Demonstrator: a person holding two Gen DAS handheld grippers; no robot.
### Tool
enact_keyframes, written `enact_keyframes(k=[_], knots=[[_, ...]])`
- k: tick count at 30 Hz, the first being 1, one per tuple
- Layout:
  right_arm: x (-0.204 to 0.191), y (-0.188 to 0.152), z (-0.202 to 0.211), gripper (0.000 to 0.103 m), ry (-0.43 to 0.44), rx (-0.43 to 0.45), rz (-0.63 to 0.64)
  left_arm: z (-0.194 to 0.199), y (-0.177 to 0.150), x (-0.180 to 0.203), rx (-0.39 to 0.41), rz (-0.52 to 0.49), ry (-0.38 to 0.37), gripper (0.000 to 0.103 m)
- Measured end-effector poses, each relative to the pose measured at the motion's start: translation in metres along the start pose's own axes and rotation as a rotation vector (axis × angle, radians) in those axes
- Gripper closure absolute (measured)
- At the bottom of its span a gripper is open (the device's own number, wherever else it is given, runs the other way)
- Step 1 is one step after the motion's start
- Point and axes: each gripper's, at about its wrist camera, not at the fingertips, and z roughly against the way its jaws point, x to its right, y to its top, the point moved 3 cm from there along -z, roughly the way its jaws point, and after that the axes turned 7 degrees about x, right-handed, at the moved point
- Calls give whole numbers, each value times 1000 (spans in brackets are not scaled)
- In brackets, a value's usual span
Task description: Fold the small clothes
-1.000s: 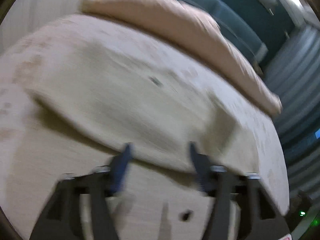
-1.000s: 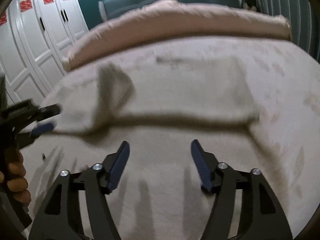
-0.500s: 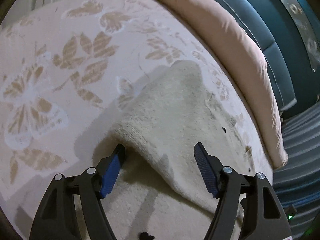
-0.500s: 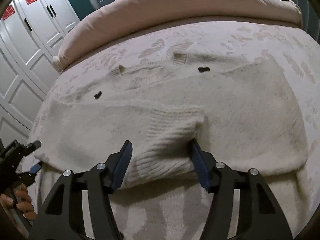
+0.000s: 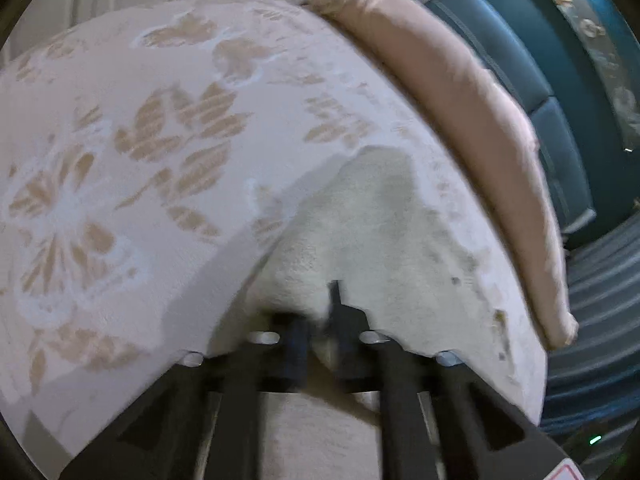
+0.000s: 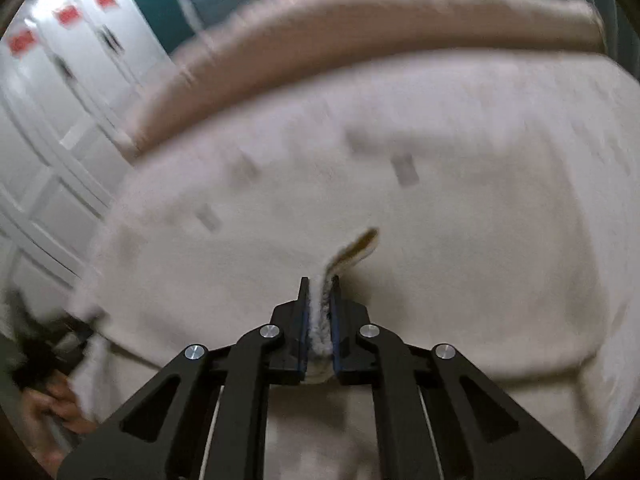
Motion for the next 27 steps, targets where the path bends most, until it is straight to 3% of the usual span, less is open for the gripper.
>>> enact_keyframes(k=[2, 4, 6, 9, 14, 16, 18, 20, 23, 27], knots=[[-11, 29, 39, 96, 51, 142, 20, 13, 5, 13, 50, -39, -40, 97], [-2, 43, 64, 96, 26, 249, 31, 17, 4, 28, 71, -117, -45, 97], [21, 35, 43, 96, -50, 182, 25, 6, -5, 38, 40, -176, -43, 97], [72, -8, -26, 96, -196, -79, -28, -21, -26, 37, -26, -207, 24, 97], [76, -12, -10, 94, -141, 2, -71, -30, -40, 23, -36, -185, 42, 96], [89, -27, -31, 94, -201, -87, -42, -31, -40, 22, -34, -197, 39, 95], [93, -29, -21, 92, -185, -53, -71, -31, -40, 21, -34, -199, 34, 94], [86, -20, 0, 92, -245, 14, -80, -30, -42, 17, -18, -207, 19, 91], [46, -10, 16, 92, -181, 98, -36, -30, -50, 15, 27, -241, 0, 91], [-56, -14, -26, 90, 65, -28, 163, -28, -56, 15, 66, -253, -5, 91]])
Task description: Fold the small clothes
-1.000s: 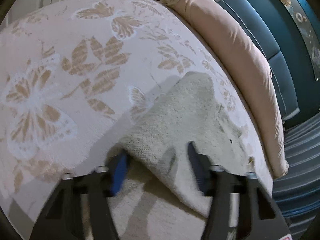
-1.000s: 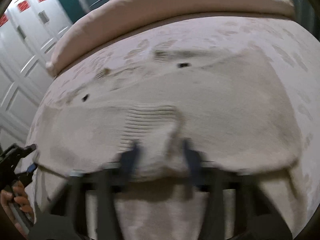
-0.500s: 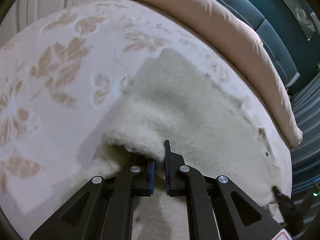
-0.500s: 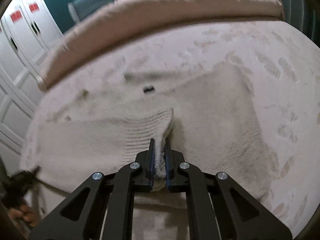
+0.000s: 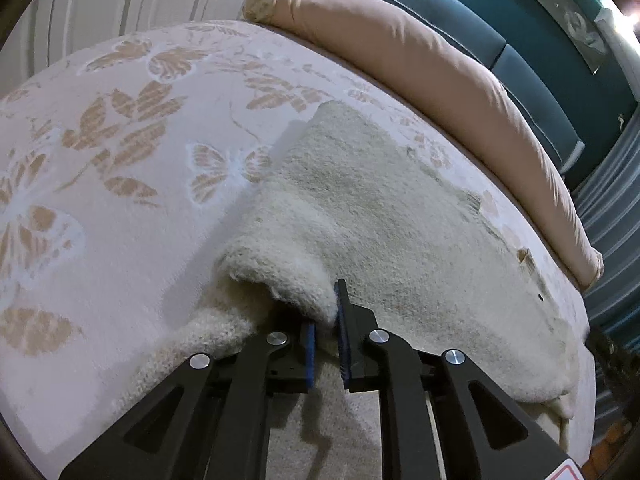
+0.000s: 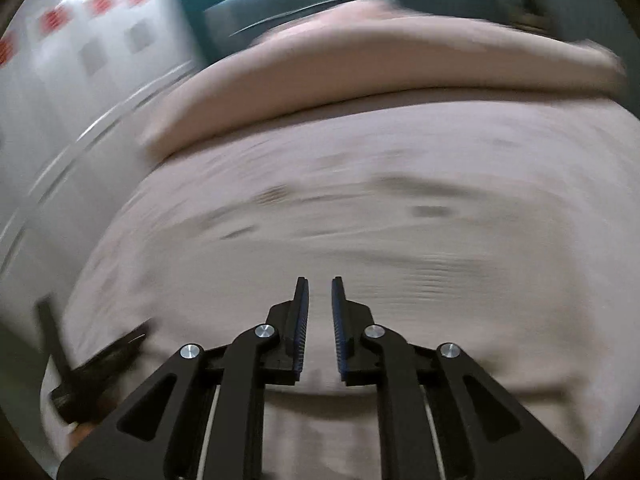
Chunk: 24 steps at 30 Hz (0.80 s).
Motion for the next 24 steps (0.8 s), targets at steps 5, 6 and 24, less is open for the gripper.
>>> enact_keyframes(k=[5, 6, 24], knots=[[-97, 14, -84, 71, 174, -85, 196, 0, -3, -7, 33, 35, -53, 91], [-107, 16, -97, 62, 186, -97, 216, 0, -4, -9, 36, 46, -64, 91], [-112, 21, -174, 99, 78, -185, 248, -1, -4, -10, 64, 43, -88, 91]])
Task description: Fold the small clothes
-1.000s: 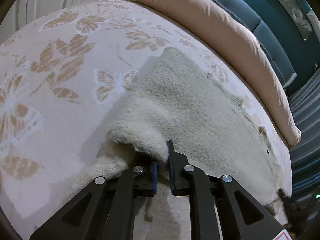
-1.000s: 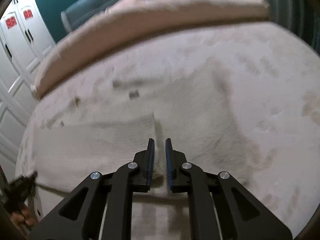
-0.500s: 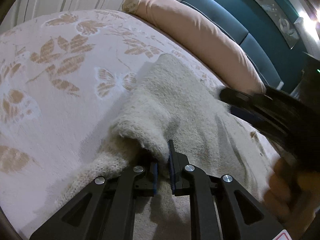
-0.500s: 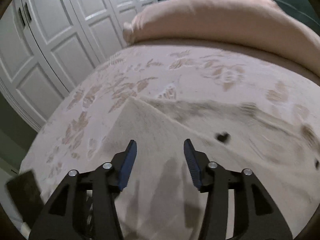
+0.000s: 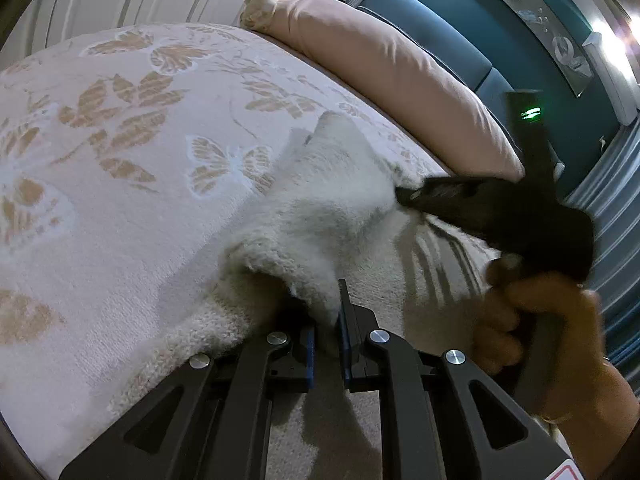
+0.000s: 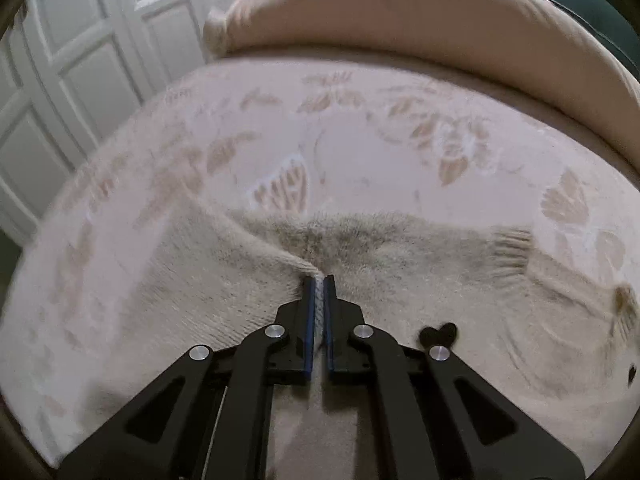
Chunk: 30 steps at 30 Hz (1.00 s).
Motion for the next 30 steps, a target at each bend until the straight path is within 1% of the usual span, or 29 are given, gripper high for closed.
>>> enact_keyframes(k=[1, 2, 4, 5, 7, 8, 9, 10, 11, 13, 15, 17, 18, 19, 20, 22, 23, 25, 26, 28, 30], knots=[[2, 0, 11, 98, 28, 10, -32, 0, 0, 0, 0, 1, 0, 91], [8, -3, 35, 98, 45, 50, -63, 0, 0, 0, -1, 1, 0, 91], [27, -15, 75, 97, 19, 118, -91, 0, 0, 0, -1, 1, 0, 91], [49, -30, 100, 96, 2, 142, -141, 0, 0, 0, -1, 1, 0, 91], [91, -60, 135, 93, -62, 164, -231, -2, 0, 0, -1, -2, 4, 90], [122, -83, 157, 89, -156, 177, -278, -2, 0, 0, 0, -5, 7, 90], [143, -100, 172, 75, -218, 186, -312, -3, 0, 0, 0, -7, 9, 90], [161, -115, 186, 68, -262, 187, -351, -3, 0, 0, 1, -8, 10, 90], [182, -134, 197, 67, -278, 172, -405, -4, 0, 0, 1, -10, 12, 90], [200, -156, 203, 67, -265, 128, -455, -4, 1, 0, 0, -9, 12, 90], [205, -164, 199, 67, -229, 102, -469, -4, 0, 1, -1, -9, 12, 90], [208, -167, 195, 77, -186, 100, -514, -4, 0, 1, -2, -16, 19, 90], [208, -166, 195, 95, -159, 111, -536, -4, 0, 2, -3, -21, 25, 90], [207, -163, 198, 95, -143, 126, -545, -5, 0, 2, -3, -26, 31, 90], [206, -158, 205, 96, -141, 167, -540, -5, 0, 2, -3, -30, 35, 90], [207, -151, 219, 97, -165, 229, -518, -6, 0, 3, -4, -37, 42, 90], [213, -154, 219, 97, -188, 238, -520, -7, 0, 3, -4, -41, 46, 90], [230, -173, 191, 97, -237, 140, -547, -8, 0, 3, -7, -47, 53, 90], [234, -181, 182, 97, -216, 132, -555, -8, 1, 4, -9, -57, 62, 90], [229, -172, 195, 95, -211, 146, -548, -8, 2, 6, -17, -75, 83, 90], [217, -163, 224, 93, -183, 174, -572, -6, 6, 11, -42, -97, 112, 89]])
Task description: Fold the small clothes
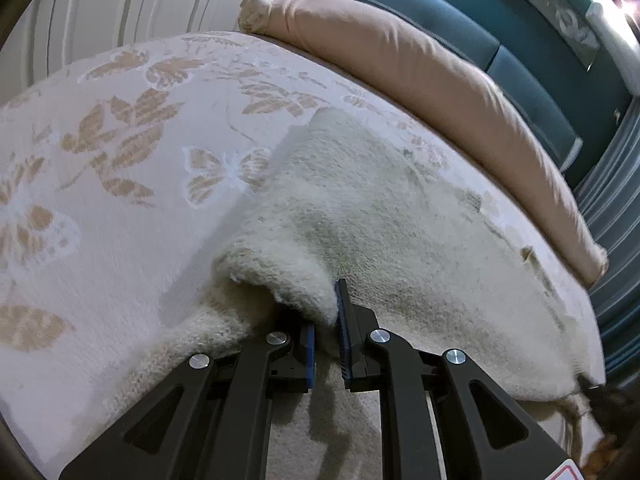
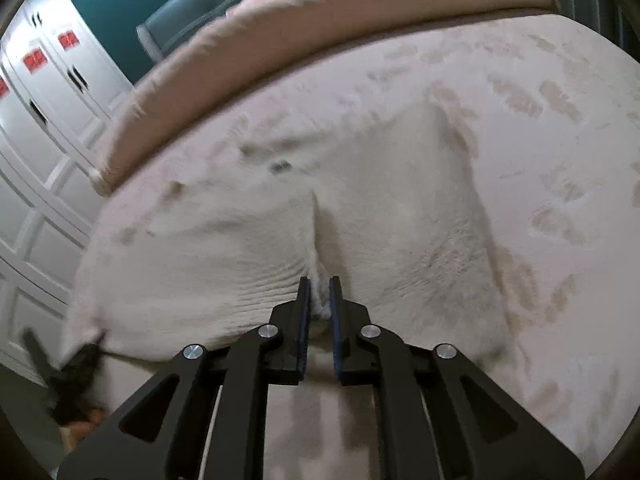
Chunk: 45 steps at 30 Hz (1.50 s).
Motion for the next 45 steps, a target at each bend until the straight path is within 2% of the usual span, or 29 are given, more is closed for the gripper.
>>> enact_keyframes(k=[2, 3, 4, 6, 7, 9, 11, 13, 15, 17, 19, 21, 23, 25, 27, 29, 30, 31, 32, 33, 34, 36, 39, 45], knots=[[-5, -1, 35, 90, -6, 36, 32, 13, 3, 5, -51, -39, 24, 81], [-7, -6, 53, 75, -15, 42, 53, 22, 2, 7, -75, -58, 34, 66], [-6, -14, 69, 61, -31, 41, 72, 33, 1, 7, -99, -75, 41, 44], [7, -38, 110, 50, -78, 36, 95, 73, -6, 3, -120, -131, 72, 27], [17, -58, 131, 46, -85, 13, 94, 96, -11, -2, -111, -161, 83, 25], [33, -88, 154, 45, -119, -37, 100, 127, -23, -14, -133, -199, 99, 18], [53, -129, 178, 45, -165, -100, 76, 158, -41, -36, -183, -205, 119, 17], [68, -161, 192, 45, -167, -156, 7, 178, -61, -58, -247, -165, 115, 17], [76, -186, 199, 45, -136, -193, -57, 194, -84, -83, -327, -79, 104, 17], [79, -201, 203, 44, -128, -205, -88, 208, -102, -98, -334, -1, 81, 17], [75, -205, 205, 43, -97, -191, -95, 218, -108, -101, -294, 8, 57, 17], [69, -206, 203, 43, -63, -188, -126, 219, -111, -99, -295, 17, 56, 17], [64, -202, 196, 43, -11, -185, -160, 217, -112, -92, -302, 36, 13, 17], [58, -198, 189, 43, 2, -179, -168, 213, -113, -85, -319, 48, -17, 17], [52, -196, 185, 43, 12, -171, -174, 207, -112, -75, -329, 41, -33, 20], [46, -194, 179, 44, 8, -171, -175, 200, -113, -68, -341, 17, -8, 23], [45, -195, 178, 51, 5, -171, -170, 199, -112, -65, -340, 5, -6, 36], [43, -194, 175, 61, -4, -176, -160, 198, -112, -62, -347, -9, -7, 55], [41, -193, 173, 67, -23, -183, -145, 196, -110, -60, -370, -15, -20, 64], [41, -193, 173, 82, -32, -186, -141, 195, -109, -60, -387, -9, -33, 84], [41, -191, 174, 88, -28, -192, -150, 195, -107, -61, -402, 5, -46, 97], [41, -187, 182, 91, -4, -177, -157, 205, -101, -64, -386, 37, -68, 97], [31, -181, 201, 94, -3, -147, -86, 229, -95, -66, -349, 29, -89, 97], [24, -188, 241, 96, -11, -139, 17, 271, -108, -61, -376, -26, -129, 98]])
